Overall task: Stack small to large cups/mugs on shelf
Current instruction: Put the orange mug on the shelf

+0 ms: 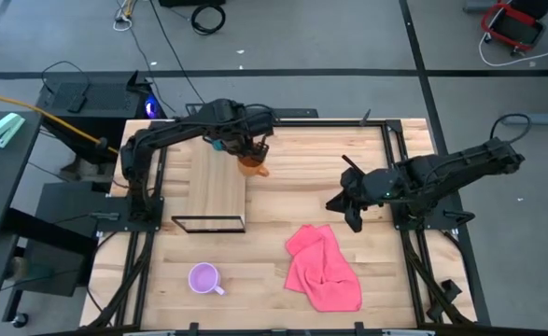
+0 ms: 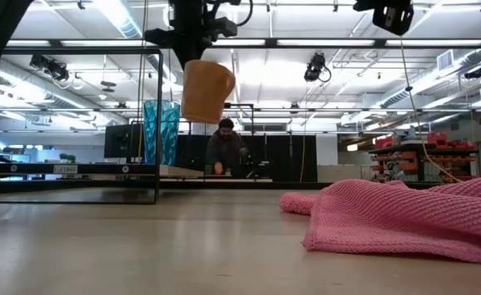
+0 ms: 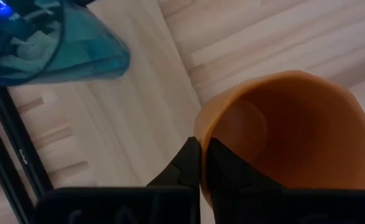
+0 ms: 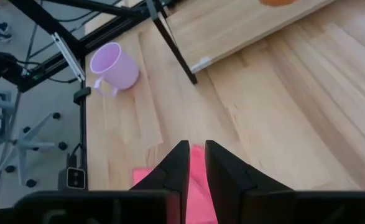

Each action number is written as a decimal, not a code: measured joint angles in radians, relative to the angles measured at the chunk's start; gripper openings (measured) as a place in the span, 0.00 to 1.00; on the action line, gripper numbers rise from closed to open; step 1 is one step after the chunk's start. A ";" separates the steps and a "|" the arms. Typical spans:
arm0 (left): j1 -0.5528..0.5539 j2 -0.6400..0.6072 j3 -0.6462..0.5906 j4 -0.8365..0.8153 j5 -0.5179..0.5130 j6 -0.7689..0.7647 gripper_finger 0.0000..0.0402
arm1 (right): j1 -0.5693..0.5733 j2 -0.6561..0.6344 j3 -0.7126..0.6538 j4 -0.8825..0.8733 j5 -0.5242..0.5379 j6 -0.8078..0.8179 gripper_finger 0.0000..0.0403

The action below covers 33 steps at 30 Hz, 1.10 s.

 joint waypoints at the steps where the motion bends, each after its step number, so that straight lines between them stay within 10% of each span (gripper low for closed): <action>1: 0.007 -0.007 0.000 0.004 -0.003 0.000 0.04 | 0.004 0.000 0.000 -0.001 0.000 0.000 0.14; 19: 0.135 -0.238 -0.017 0.009 -0.133 -0.029 0.04 | 0.047 0.000 0.000 0.004 0.016 0.018 0.14; 33: 0.032 -0.637 -0.593 0.031 -0.103 -0.379 0.04 | 0.047 0.000 0.000 0.004 0.042 0.029 0.14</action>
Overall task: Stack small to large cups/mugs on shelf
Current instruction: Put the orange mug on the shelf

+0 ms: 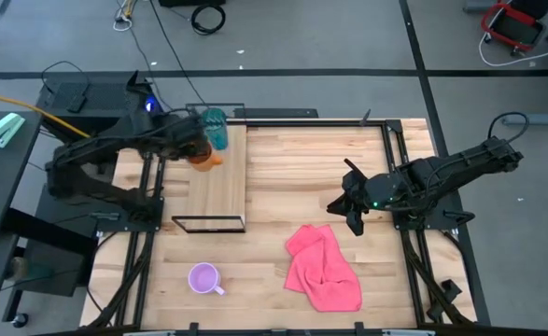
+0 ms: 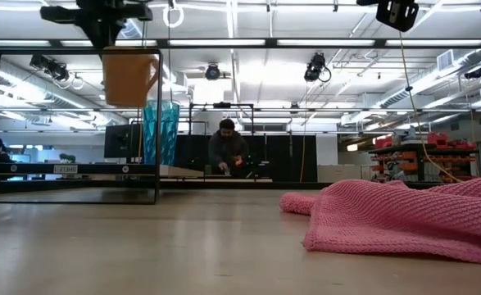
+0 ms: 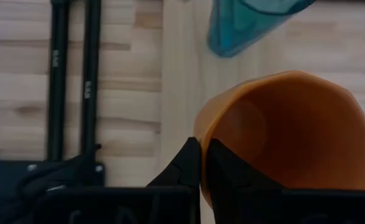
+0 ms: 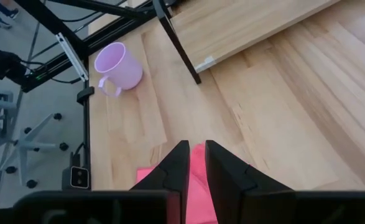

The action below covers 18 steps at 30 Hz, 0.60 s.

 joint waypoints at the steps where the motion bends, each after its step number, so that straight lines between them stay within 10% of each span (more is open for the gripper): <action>1: -0.019 -0.013 -0.012 0.009 -0.012 -0.027 0.04 | 0.000 0.000 0.000 0.000 0.001 0.000 0.14; 18: -0.042 -0.018 -0.258 0.216 0.022 -0.153 0.04 | -0.002 0.000 0.000 -0.002 -0.002 0.024 0.14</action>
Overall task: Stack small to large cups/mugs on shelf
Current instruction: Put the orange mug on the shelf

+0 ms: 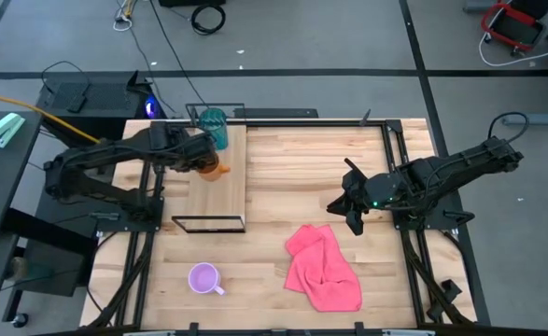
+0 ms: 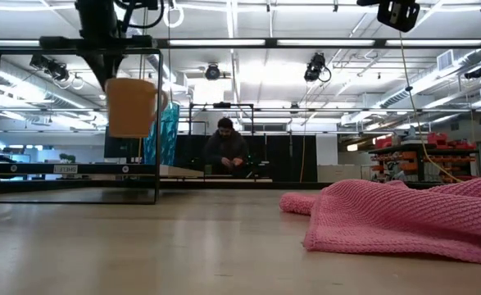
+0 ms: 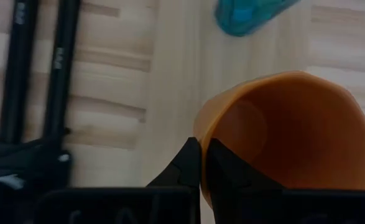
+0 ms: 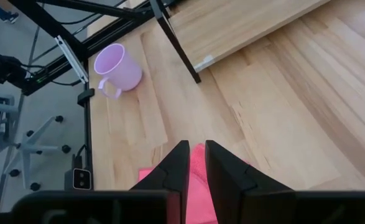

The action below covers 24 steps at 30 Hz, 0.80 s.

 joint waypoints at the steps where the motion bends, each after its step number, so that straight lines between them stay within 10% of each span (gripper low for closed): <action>1: 0.000 0.000 -0.007 0.021 -0.001 -0.009 0.04 | 0.000 0.000 0.000 0.000 0.000 0.000 0.14; 24: 0.065 0.026 -0.104 0.150 0.034 0.165 0.04 | 0.000 0.000 0.000 -0.004 0.000 -0.002 0.14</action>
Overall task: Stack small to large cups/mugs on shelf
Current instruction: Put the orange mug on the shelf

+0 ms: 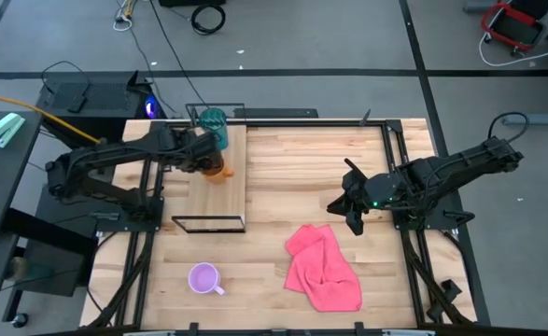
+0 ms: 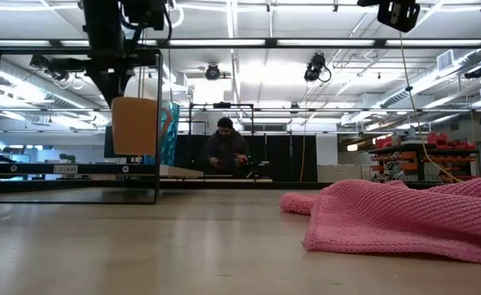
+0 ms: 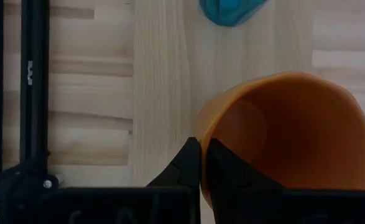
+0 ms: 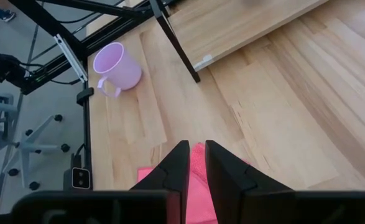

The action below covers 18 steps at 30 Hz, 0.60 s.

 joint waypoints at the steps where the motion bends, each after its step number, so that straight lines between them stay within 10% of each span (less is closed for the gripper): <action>1: 0.005 0.007 0.000 0.000 0.006 0.012 0.04 | 0.000 0.000 0.000 0.000 0.000 0.001 0.14; 18: 0.020 0.098 0.001 0.032 0.023 0.079 0.04 | 0.000 0.001 0.000 -0.002 0.002 0.036 0.14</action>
